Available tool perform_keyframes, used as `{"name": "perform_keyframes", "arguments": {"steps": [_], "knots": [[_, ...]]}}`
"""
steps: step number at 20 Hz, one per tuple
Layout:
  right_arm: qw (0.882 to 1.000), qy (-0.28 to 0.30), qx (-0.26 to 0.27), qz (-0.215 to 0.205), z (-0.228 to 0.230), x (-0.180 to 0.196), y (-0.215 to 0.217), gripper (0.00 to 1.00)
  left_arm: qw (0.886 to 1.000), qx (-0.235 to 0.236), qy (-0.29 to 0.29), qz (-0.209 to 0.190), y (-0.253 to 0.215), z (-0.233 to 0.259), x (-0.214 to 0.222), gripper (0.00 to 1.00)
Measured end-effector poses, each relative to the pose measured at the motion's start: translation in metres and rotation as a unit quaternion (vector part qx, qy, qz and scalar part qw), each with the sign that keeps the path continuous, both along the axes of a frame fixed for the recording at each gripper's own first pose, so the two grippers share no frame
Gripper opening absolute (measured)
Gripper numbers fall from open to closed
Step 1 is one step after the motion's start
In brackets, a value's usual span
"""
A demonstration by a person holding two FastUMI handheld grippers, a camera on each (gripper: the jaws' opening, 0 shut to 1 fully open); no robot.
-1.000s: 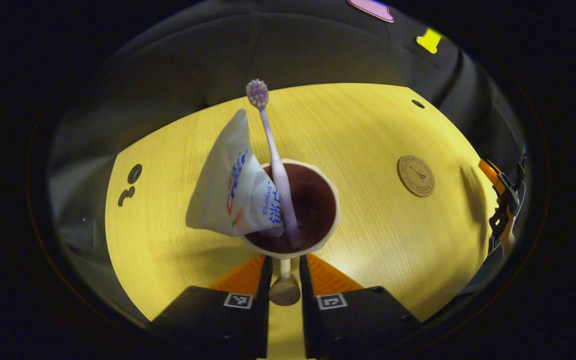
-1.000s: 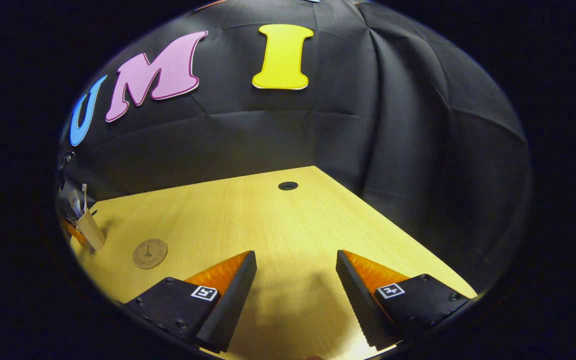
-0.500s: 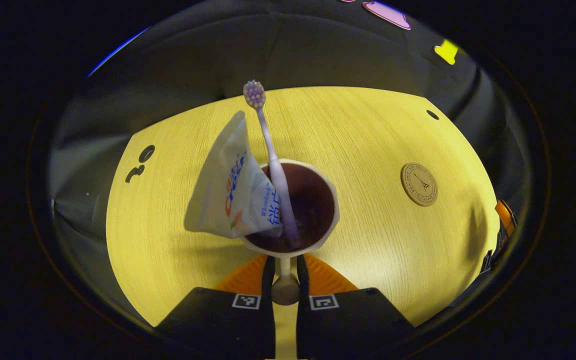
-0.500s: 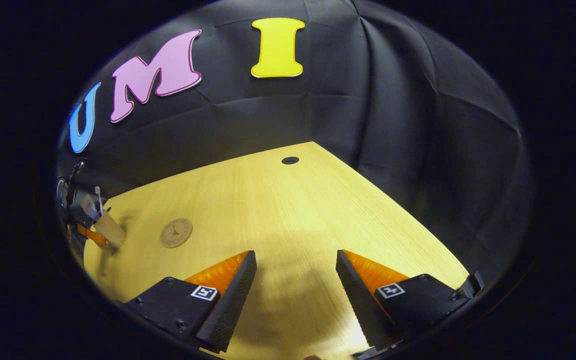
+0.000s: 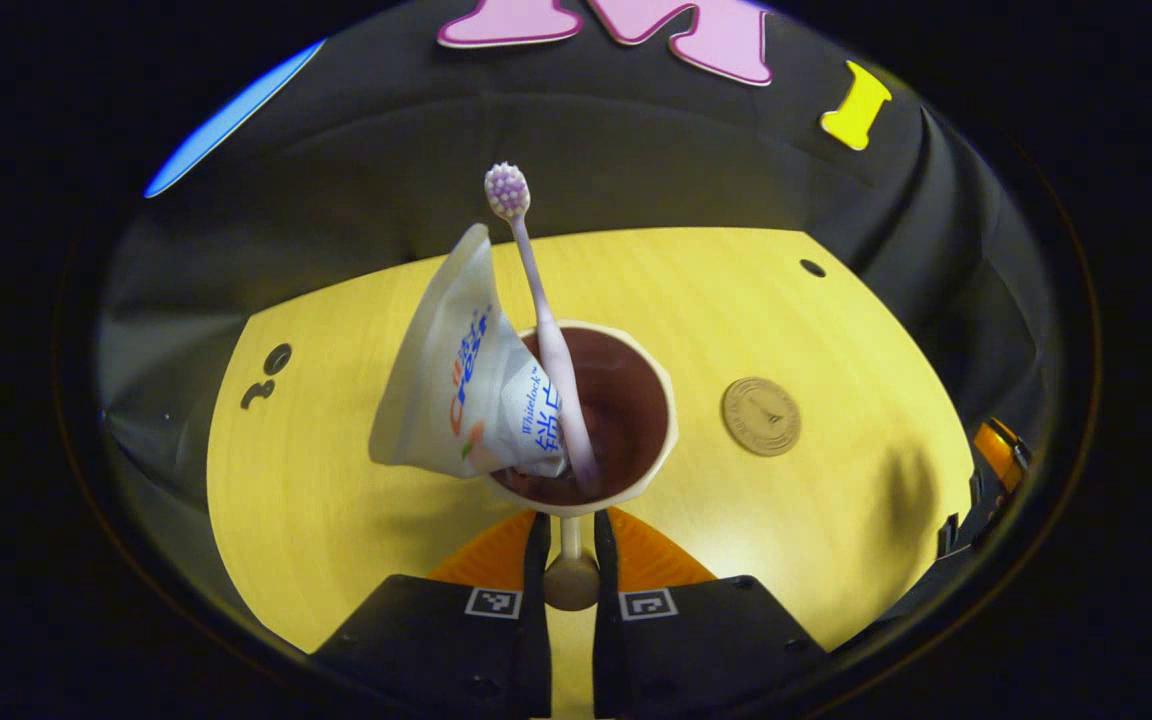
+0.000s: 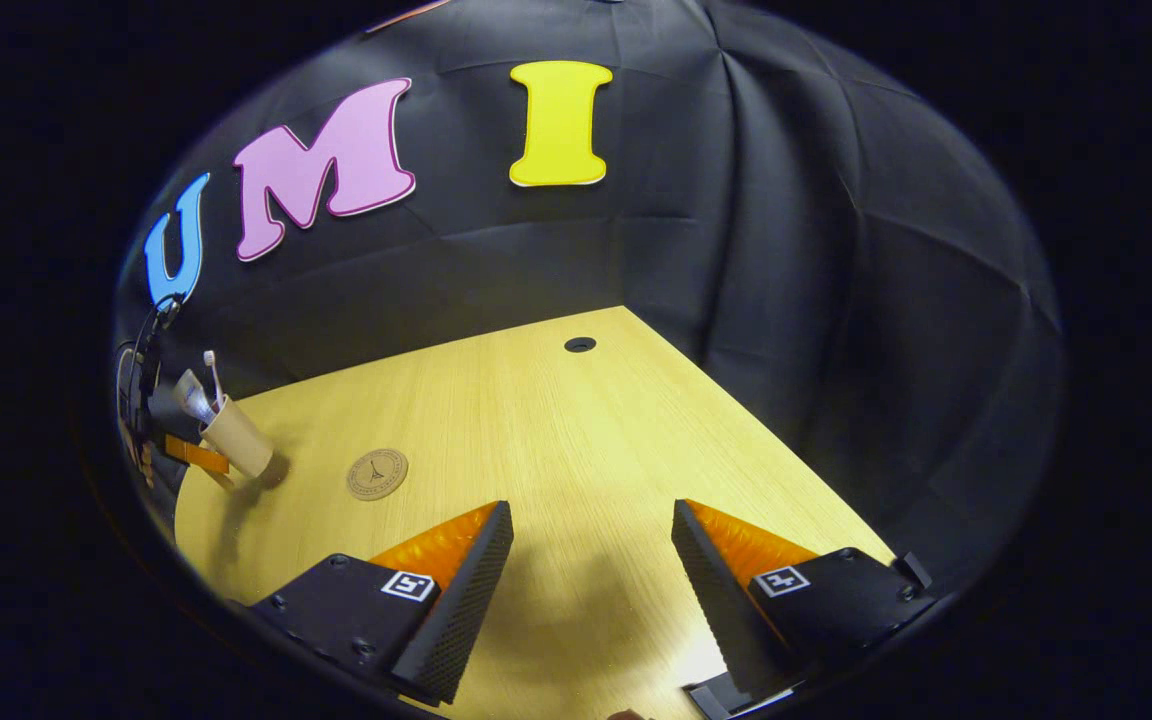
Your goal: Put the toothbrush and toothpaste on the desktop into the cup, then pick up the cup and place it on the coaster on the desktop.
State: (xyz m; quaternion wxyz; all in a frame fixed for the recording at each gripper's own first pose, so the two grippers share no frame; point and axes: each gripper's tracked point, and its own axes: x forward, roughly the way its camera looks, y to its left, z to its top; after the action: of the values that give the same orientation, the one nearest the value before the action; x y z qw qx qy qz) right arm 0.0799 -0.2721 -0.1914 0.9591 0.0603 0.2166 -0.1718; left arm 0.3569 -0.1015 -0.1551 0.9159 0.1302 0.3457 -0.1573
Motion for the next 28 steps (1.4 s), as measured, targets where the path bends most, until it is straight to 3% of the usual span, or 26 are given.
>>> {"name": "perform_keyframes", "arguments": {"steps": [12,19,25,27,28], "knots": [[1.0,0.015,0.016,0.015,-0.033,-0.018,0.02,0.98,0.989,0.052,0.02,-0.137,-0.123,-0.027,-0.008,0.21],[0.999,0.029,0.016,0.024,-0.041,-0.024,0.019,0.98,0.98,0.094,0.033,-0.175,-0.153,-0.048,0.005,0.21],[0.999,0.032,0.016,0.023,-0.044,-0.017,0.018,0.98,0.977,0.11,0.045,-0.177,-0.154,-0.053,0.002,0.21],[0.999,0.034,0.021,0.027,-0.045,-0.014,0.021,0.99,0.976,0.119,0.043,-0.179,-0.155,-0.052,0.001,0.22],[0.999,0.036,0.022,0.03,-0.047,-0.013,0.023,0.99,0.975,0.121,0.043,-0.18,-0.157,-0.051,0.001,0.29]]}}
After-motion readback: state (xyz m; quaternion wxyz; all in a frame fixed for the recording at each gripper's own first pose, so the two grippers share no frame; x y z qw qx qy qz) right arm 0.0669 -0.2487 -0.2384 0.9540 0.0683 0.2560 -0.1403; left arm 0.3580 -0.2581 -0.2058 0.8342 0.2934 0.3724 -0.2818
